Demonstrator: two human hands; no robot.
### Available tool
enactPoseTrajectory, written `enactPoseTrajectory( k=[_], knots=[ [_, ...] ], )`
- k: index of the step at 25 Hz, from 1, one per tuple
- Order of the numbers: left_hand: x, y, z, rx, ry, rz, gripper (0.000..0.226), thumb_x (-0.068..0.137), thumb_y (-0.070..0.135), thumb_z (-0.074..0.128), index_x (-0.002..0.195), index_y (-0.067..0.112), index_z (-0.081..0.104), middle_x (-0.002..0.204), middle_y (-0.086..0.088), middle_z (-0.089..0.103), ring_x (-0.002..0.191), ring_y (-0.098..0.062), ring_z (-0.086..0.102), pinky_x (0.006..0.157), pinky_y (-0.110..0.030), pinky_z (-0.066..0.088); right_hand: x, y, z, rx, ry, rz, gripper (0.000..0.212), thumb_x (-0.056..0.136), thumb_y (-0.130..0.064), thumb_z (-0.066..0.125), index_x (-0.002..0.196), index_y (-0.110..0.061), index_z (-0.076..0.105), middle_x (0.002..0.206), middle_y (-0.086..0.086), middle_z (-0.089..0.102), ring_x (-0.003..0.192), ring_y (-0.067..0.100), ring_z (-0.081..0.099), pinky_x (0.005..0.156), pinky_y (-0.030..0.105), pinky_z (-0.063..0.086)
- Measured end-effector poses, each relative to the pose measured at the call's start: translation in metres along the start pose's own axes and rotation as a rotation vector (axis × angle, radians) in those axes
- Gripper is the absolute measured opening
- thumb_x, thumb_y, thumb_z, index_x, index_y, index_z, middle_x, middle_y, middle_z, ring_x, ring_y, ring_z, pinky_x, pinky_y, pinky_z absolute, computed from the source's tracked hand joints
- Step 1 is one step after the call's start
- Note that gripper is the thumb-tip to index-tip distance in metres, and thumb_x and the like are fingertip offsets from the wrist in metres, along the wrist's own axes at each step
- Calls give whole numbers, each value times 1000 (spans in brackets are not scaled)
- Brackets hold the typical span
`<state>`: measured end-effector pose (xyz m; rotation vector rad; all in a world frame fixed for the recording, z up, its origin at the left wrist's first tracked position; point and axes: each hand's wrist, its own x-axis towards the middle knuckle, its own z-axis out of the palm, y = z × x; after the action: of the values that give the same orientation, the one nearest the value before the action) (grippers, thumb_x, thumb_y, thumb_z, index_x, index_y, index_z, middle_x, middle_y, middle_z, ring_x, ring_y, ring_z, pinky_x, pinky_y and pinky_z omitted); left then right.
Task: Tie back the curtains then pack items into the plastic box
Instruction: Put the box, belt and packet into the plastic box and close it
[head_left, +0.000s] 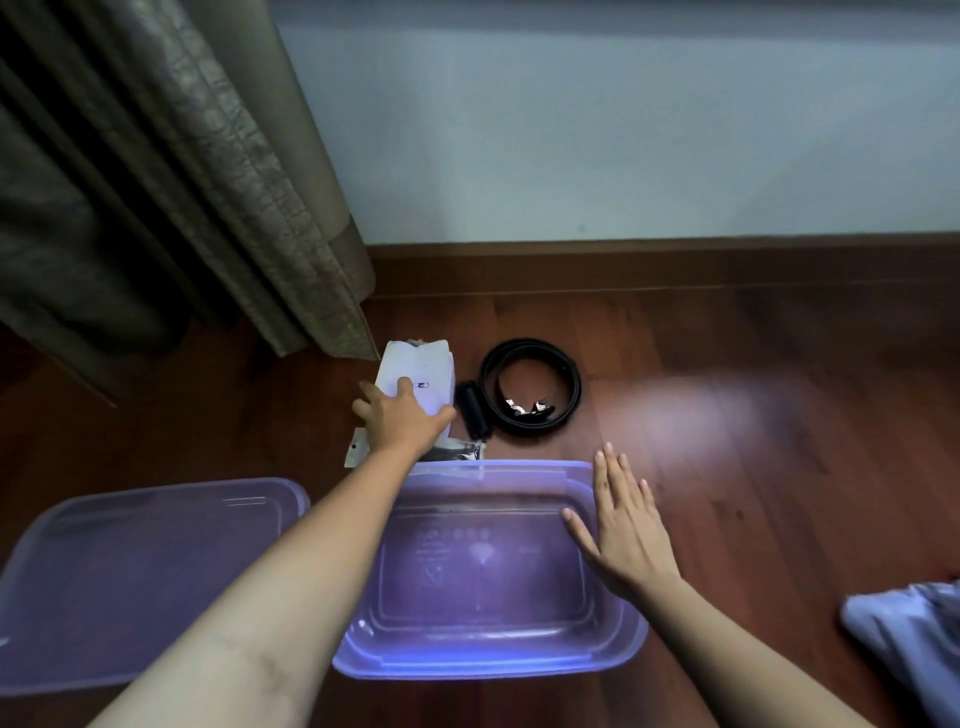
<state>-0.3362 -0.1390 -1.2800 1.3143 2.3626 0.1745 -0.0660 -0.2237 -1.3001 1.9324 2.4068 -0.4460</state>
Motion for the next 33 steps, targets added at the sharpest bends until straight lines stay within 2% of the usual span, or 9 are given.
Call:
enactPoseTrajectory(
  k=[2,4,8,12,17,22,25,29,33],
  knots=[
    [-2,-4,8,31,0,8,82,74,64,60,139,20,34,150,-31,8,128,-48,24,105,-44,28,0,0,0,7,1,2,105,67,-78,-20,145,-9,-5,149,0,-17,139,17,-14,111,33,-4],
    [-2,-4,10,54,42,45,82,73,62,63,137,18,36,145,-30,18,121,-46,32,101,-42,31,0,0,1,12,9,11,106,68,-77,-21,147,-9,-1,152,1,-12,143,20,-8,112,33,-2],
    [-2,7,-4,-56,76,15,71,75,54,62,132,17,41,129,-22,33,113,-41,35,93,-40,38,1,0,4,1,38,33,87,82,-63,4,148,-7,8,157,8,5,146,27,7,115,39,5],
    [-20,26,-35,-246,44,21,68,73,57,57,131,26,41,128,-17,33,117,-38,34,97,-43,37,0,-3,3,16,51,32,83,81,-54,6,147,-4,12,157,11,10,145,27,9,115,41,8],
    [-122,-9,-36,-476,124,335,81,62,69,53,133,31,45,113,-7,32,114,-27,41,100,-28,36,0,-2,2,39,56,43,80,81,-48,3,147,-4,13,157,12,12,146,25,10,116,43,9],
    [-180,-81,16,-115,156,513,77,62,62,59,133,41,39,119,-14,36,105,-31,40,91,-41,46,1,-2,2,16,36,39,83,77,-46,-1,148,-4,7,158,11,6,146,23,5,117,42,7],
    [-184,-94,25,51,119,410,74,64,64,53,134,42,40,118,-16,35,96,-32,41,78,-44,55,1,-2,1,13,28,37,84,76,-47,0,148,-5,7,158,10,5,146,23,4,117,41,5],
    [-183,-83,15,263,-150,137,79,80,73,40,146,40,14,152,-17,-13,129,-37,30,98,-39,43,1,-1,0,7,22,28,86,75,-50,2,148,-4,8,158,11,6,146,23,5,117,41,6],
    [-178,-69,11,451,-176,149,84,80,77,33,146,32,8,153,-21,-17,125,-37,39,85,-33,48,0,-1,0,11,36,20,84,78,-49,7,147,-2,12,157,13,10,146,26,10,116,43,10]
  ],
)
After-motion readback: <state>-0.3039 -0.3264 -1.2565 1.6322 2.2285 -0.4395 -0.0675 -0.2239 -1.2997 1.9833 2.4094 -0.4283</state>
